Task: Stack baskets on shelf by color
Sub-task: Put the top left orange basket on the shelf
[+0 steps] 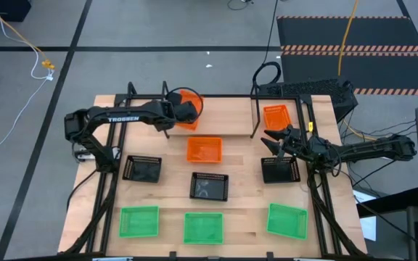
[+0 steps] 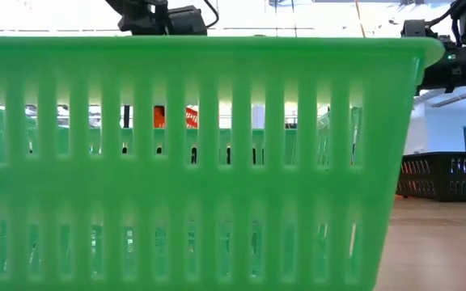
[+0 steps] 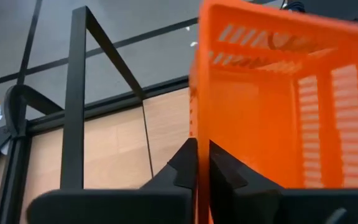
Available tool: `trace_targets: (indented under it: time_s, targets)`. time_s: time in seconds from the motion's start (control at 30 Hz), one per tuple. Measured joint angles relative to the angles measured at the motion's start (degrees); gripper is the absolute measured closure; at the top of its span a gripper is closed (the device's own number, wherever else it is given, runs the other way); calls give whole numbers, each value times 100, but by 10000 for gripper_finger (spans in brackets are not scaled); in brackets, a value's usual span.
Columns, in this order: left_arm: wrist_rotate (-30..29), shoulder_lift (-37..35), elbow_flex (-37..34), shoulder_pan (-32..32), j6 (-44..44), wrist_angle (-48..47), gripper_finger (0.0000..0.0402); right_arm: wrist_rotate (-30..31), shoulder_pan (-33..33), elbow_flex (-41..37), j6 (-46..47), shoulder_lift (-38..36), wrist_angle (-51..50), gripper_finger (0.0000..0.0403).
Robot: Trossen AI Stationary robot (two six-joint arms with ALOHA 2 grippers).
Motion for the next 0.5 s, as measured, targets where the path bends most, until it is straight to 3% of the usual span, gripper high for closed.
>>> trace_targets:
  time_s: [0.5]
  targets:
    - [7,0,0,6,-79,23,294,-4,0,0,0,0,-7,204]
